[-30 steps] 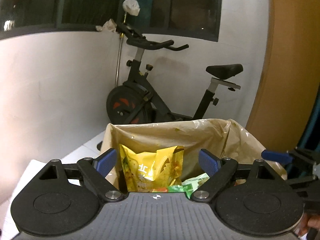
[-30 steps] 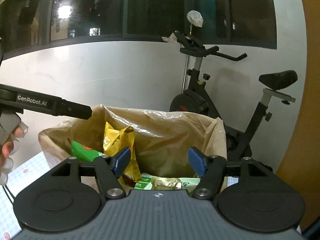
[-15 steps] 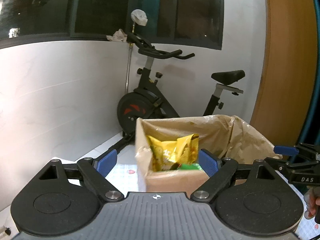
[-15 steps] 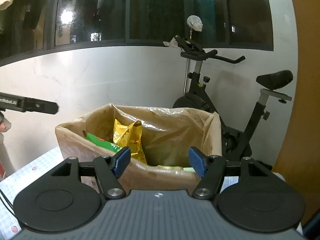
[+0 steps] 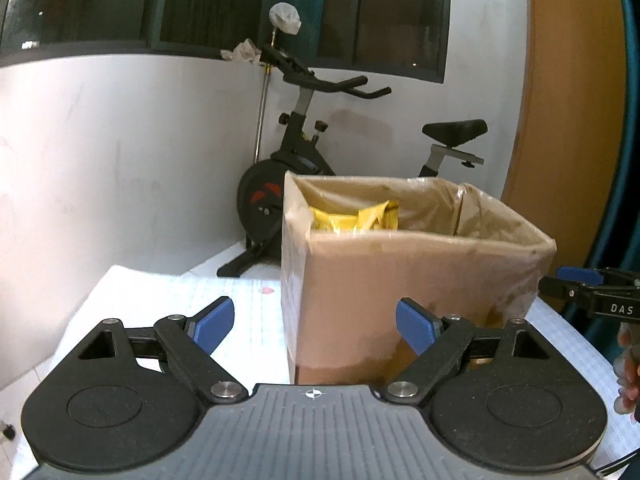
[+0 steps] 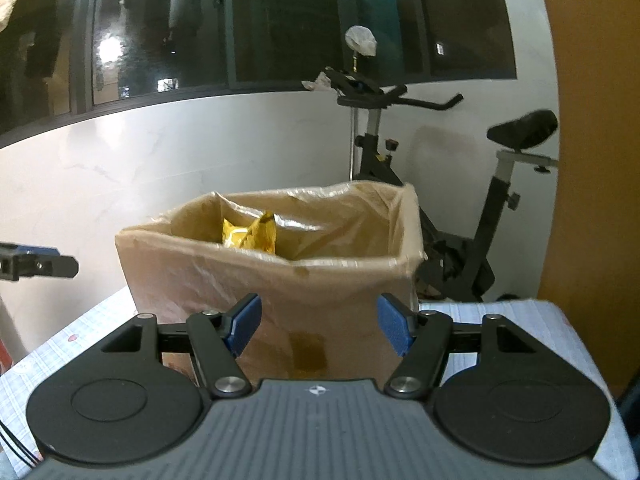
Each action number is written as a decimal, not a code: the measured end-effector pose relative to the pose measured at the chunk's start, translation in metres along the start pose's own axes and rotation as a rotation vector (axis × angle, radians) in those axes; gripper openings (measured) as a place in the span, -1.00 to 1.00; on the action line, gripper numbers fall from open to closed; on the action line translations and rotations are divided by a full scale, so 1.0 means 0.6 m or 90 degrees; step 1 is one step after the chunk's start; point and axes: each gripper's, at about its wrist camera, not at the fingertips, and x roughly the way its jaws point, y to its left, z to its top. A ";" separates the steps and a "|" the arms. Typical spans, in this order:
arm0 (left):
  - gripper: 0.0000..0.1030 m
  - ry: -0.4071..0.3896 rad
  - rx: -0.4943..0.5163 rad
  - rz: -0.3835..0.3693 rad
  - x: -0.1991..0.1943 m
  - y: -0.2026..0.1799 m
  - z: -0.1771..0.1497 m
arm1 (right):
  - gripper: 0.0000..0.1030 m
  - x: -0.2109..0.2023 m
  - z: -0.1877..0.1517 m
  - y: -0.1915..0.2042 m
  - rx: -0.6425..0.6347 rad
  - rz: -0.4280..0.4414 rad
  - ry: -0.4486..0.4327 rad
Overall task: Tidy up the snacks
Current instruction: 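Lower both tools back toward the snack pile, then grasp the small red snack packet with the left tool while the right tool grasps the wrapped bread cake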
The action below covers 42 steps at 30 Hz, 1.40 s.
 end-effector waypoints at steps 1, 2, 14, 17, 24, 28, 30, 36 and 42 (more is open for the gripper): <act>0.73 0.004 -0.006 -0.002 0.001 0.001 -0.006 | 0.31 0.000 -0.006 -0.002 0.006 -0.002 0.005; 0.73 0.009 -0.013 -0.003 0.003 0.001 -0.012 | 0.31 0.000 -0.013 -0.005 0.010 -0.004 0.010; 0.71 0.068 -0.059 0.014 0.013 0.014 -0.092 | 0.31 0.003 -0.118 -0.036 0.033 -0.041 0.100; 0.70 0.082 -0.074 0.018 0.017 0.018 -0.109 | 0.31 0.006 -0.144 -0.041 0.034 -0.046 0.129; 0.66 0.103 -0.092 0.017 0.023 0.010 -0.132 | 0.31 0.023 -0.171 -0.027 0.048 -0.014 0.178; 0.66 0.104 -0.092 0.017 0.022 0.006 -0.136 | 0.65 0.049 -0.167 -0.003 0.053 0.021 0.185; 0.66 0.105 -0.094 0.018 0.022 0.006 -0.138 | 0.69 0.067 -0.167 0.008 0.052 0.032 0.195; 0.66 0.116 -0.096 0.019 0.020 0.006 -0.144 | 0.74 0.133 -0.181 0.041 0.029 0.033 0.251; 0.65 0.129 -0.096 0.015 0.026 0.008 -0.155 | 0.50 0.118 -0.194 0.031 0.019 0.035 0.238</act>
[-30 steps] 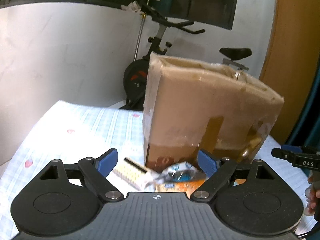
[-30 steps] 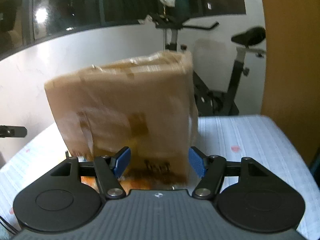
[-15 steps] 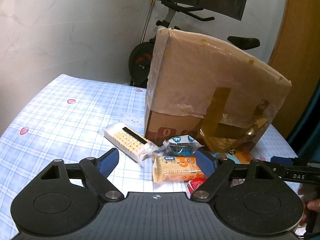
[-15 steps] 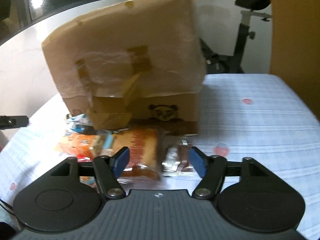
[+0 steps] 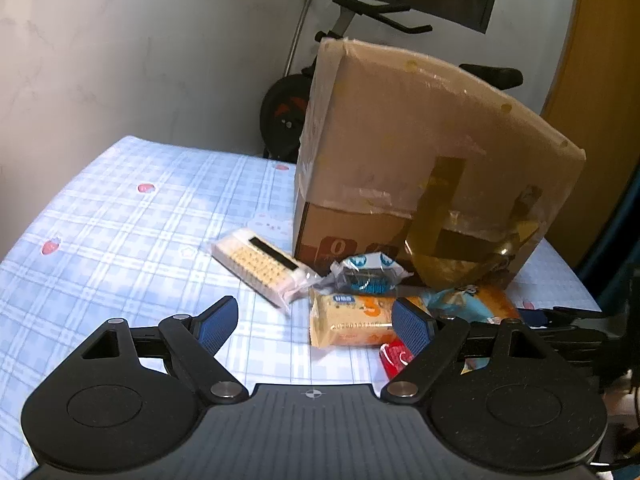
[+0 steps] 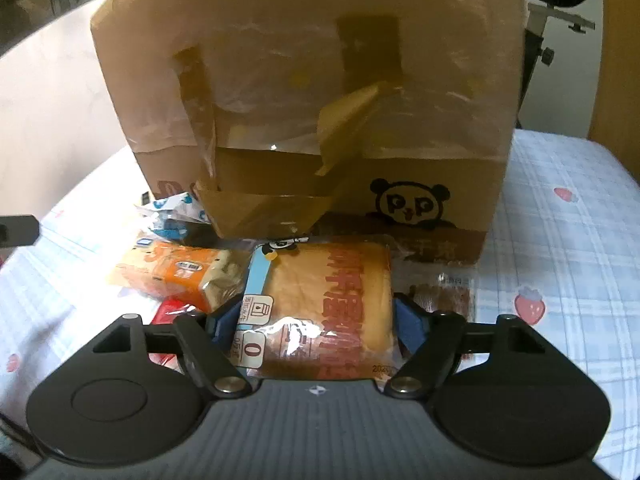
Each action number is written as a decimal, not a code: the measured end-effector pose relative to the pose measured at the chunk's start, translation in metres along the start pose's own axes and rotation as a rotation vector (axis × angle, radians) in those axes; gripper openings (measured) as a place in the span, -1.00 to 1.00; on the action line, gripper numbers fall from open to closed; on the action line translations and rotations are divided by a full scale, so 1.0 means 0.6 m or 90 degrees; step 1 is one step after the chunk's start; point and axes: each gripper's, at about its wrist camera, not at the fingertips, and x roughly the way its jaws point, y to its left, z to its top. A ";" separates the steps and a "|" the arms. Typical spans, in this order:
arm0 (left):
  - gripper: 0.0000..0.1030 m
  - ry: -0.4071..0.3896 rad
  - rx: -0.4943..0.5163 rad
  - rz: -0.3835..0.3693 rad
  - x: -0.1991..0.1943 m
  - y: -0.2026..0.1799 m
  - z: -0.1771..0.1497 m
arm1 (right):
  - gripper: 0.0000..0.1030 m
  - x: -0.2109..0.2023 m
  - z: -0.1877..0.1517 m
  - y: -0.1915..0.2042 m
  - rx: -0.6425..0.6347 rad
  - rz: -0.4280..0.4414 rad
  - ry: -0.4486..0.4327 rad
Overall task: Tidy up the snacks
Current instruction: 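Grasp the small red snack packet with the left tool while the right tool grasps the wrapped bread cake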
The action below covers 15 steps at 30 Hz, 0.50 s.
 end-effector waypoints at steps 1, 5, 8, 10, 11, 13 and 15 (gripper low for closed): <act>0.62 0.004 0.000 -0.003 0.003 -0.001 -0.002 | 0.49 -0.006 -0.005 -0.004 -0.003 -0.005 -0.003; 0.56 0.022 0.008 -0.019 0.018 -0.018 -0.013 | 0.48 -0.029 -0.026 -0.016 -0.008 -0.025 -0.014; 0.40 0.034 0.020 -0.051 0.031 -0.038 -0.018 | 0.48 -0.045 -0.041 -0.017 -0.019 -0.041 -0.021; 0.18 0.039 0.035 -0.080 0.039 -0.055 -0.020 | 0.48 -0.053 -0.049 -0.019 -0.024 -0.050 -0.027; 0.11 0.042 0.047 -0.097 0.044 -0.066 -0.020 | 0.48 -0.057 -0.052 -0.020 -0.025 -0.054 -0.029; 0.00 0.047 0.073 -0.126 0.055 -0.090 -0.021 | 0.48 -0.065 -0.057 -0.023 -0.027 -0.063 -0.031; 0.00 0.058 0.101 -0.145 0.070 -0.116 -0.022 | 0.48 -0.071 -0.061 -0.028 -0.027 -0.071 -0.032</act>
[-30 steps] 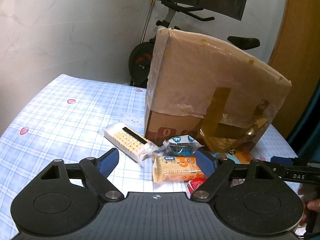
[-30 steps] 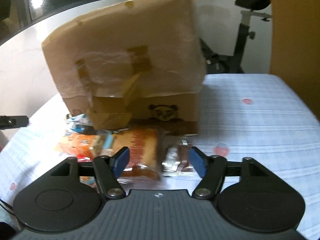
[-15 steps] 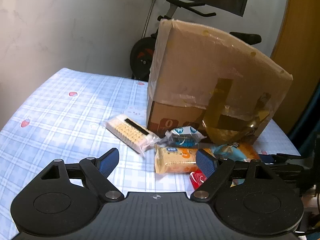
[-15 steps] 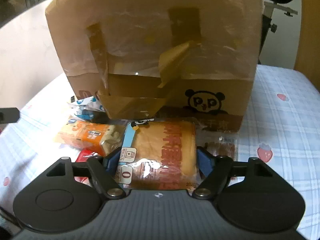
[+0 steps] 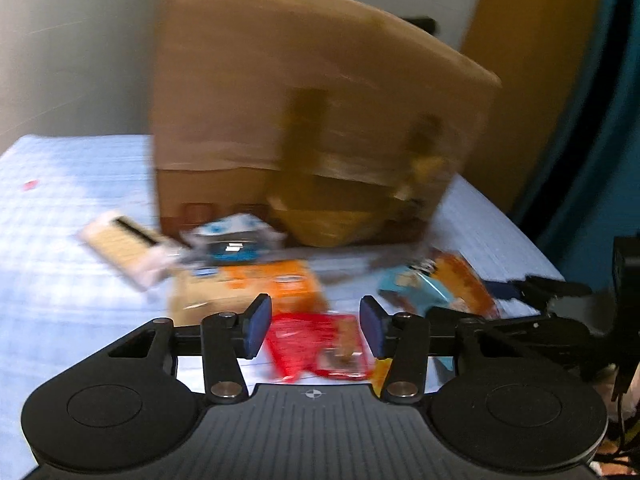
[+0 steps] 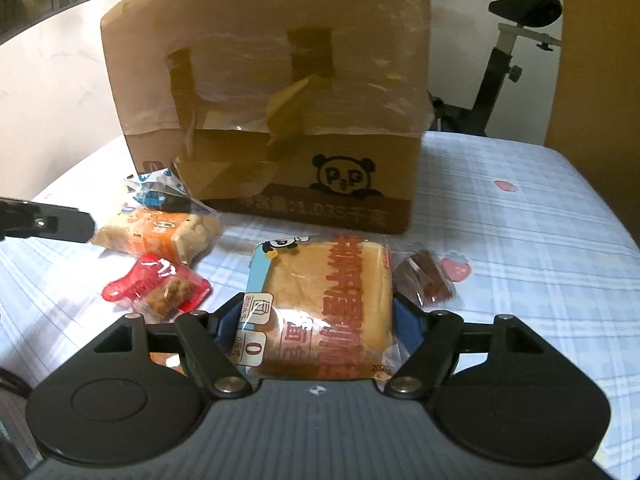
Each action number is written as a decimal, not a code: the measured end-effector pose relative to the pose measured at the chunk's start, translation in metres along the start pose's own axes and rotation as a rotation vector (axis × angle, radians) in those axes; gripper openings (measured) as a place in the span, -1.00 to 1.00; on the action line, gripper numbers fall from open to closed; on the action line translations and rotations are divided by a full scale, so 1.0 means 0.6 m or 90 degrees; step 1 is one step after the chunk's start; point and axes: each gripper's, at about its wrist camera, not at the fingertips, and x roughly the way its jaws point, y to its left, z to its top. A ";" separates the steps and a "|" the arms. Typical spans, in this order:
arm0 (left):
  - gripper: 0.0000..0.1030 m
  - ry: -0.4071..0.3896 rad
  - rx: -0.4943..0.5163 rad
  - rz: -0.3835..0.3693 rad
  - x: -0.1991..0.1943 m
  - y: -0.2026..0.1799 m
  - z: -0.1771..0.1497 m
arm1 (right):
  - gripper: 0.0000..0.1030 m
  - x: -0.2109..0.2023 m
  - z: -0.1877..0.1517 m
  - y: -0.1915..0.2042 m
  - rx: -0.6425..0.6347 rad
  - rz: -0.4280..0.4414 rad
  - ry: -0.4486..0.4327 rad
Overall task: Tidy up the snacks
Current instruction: 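Grasp the small red snack packet with the left tool while the right tool grasps the wrapped bread cake, then lift both held items and carry them over the lined box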
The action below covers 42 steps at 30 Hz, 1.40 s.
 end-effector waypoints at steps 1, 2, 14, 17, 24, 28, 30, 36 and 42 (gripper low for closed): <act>0.00 0.009 0.011 -0.004 0.010 -0.009 0.001 | 0.48 -0.003 -0.002 -0.004 0.002 -0.003 -0.001; 0.00 0.020 0.023 -0.010 0.022 -0.019 0.000 | 0.48 -0.002 -0.002 -0.007 0.004 -0.006 -0.001; -0.38 0.097 0.051 0.012 0.115 -0.051 -0.023 | 0.48 -0.010 -0.014 -0.023 0.026 -0.005 -0.013; -0.40 0.099 0.040 0.024 0.113 -0.041 -0.026 | 0.48 -0.010 -0.016 -0.024 0.029 -0.004 -0.015; -0.61 0.063 0.041 0.026 0.090 -0.034 -0.032 | 0.48 -0.010 -0.017 -0.023 0.029 -0.005 -0.016; -0.62 0.031 0.033 0.025 0.060 -0.037 -0.031 | 0.48 -0.010 -0.017 -0.023 0.029 -0.005 -0.016; -0.62 0.014 0.027 0.023 0.045 -0.035 -0.029 | 0.48 -0.010 -0.017 -0.023 0.029 -0.004 -0.016; -0.62 -0.012 -0.010 0.032 0.018 -0.018 -0.026 | 0.47 -0.010 -0.012 -0.022 0.028 -0.006 -0.005; -0.62 -0.025 -0.021 0.039 -0.003 -0.004 -0.021 | 0.46 -0.027 -0.008 -0.030 0.057 0.001 -0.007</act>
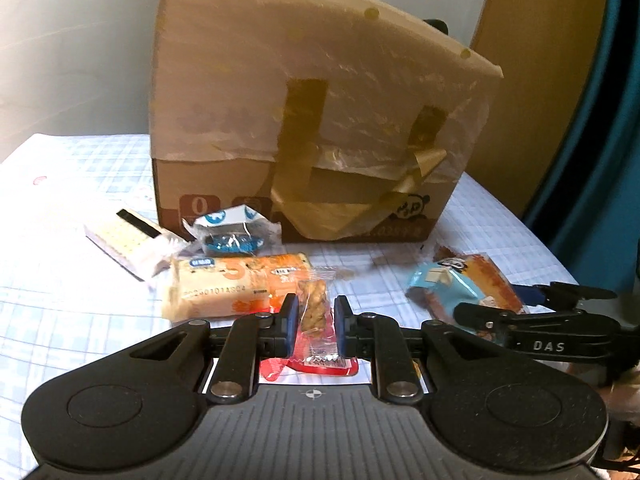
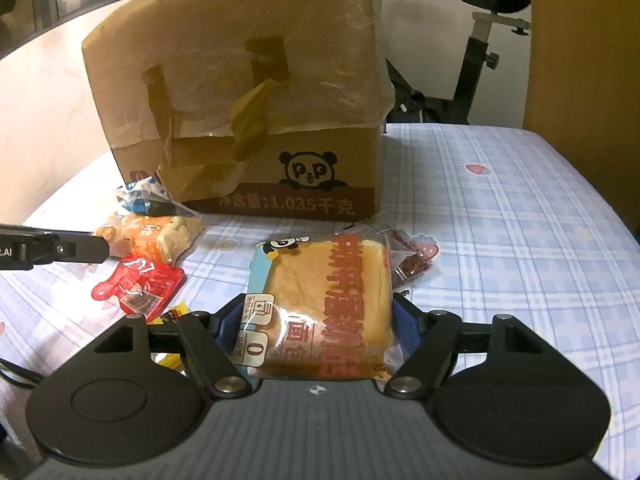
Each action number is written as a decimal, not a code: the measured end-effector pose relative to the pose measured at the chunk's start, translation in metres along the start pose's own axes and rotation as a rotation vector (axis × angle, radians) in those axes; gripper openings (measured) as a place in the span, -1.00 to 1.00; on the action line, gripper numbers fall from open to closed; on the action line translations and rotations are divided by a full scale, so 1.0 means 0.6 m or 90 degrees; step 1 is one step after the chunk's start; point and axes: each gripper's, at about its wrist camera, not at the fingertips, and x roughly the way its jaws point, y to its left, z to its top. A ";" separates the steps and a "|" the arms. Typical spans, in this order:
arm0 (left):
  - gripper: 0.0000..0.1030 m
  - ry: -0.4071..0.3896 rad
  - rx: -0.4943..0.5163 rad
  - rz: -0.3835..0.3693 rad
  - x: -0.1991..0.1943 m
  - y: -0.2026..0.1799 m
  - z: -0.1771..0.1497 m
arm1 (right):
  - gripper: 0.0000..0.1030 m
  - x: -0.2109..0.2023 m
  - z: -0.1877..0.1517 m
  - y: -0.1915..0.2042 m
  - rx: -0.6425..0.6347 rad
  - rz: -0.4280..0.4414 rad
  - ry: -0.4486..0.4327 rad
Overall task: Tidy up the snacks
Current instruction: 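Lift both held items and carry them over the lined box, then open both tools to drop the items into the box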
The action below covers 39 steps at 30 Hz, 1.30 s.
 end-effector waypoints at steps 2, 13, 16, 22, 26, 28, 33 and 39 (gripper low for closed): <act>-0.61 -0.008 0.000 0.003 -0.010 0.002 0.003 | 0.45 -0.012 0.003 -0.003 0.008 -0.002 -0.011; -0.61 -0.063 0.001 0.002 -0.062 0.008 0.052 | 0.45 -0.098 0.074 -0.037 0.030 -0.034 -0.122; -0.61 -0.089 0.009 0.000 -0.080 0.008 0.075 | 0.45 -0.120 0.103 -0.046 0.033 -0.048 -0.156; -0.61 -0.149 0.025 -0.003 -0.122 0.004 0.132 | 0.45 -0.166 0.162 -0.058 0.019 -0.067 -0.222; -0.61 -0.194 0.036 -0.012 -0.147 0.000 0.177 | 0.45 -0.188 0.207 -0.062 0.010 -0.058 -0.261; -0.61 -0.212 0.042 -0.016 -0.154 -0.003 0.199 | 0.45 -0.193 0.234 -0.057 -0.002 -0.050 -0.280; -0.61 -0.236 0.054 -0.023 -0.148 -0.016 0.253 | 0.45 -0.177 0.300 -0.028 -0.039 -0.007 -0.306; -0.61 -0.204 0.042 -0.030 -0.085 -0.016 0.309 | 0.45 -0.093 0.360 0.032 -0.109 0.037 -0.272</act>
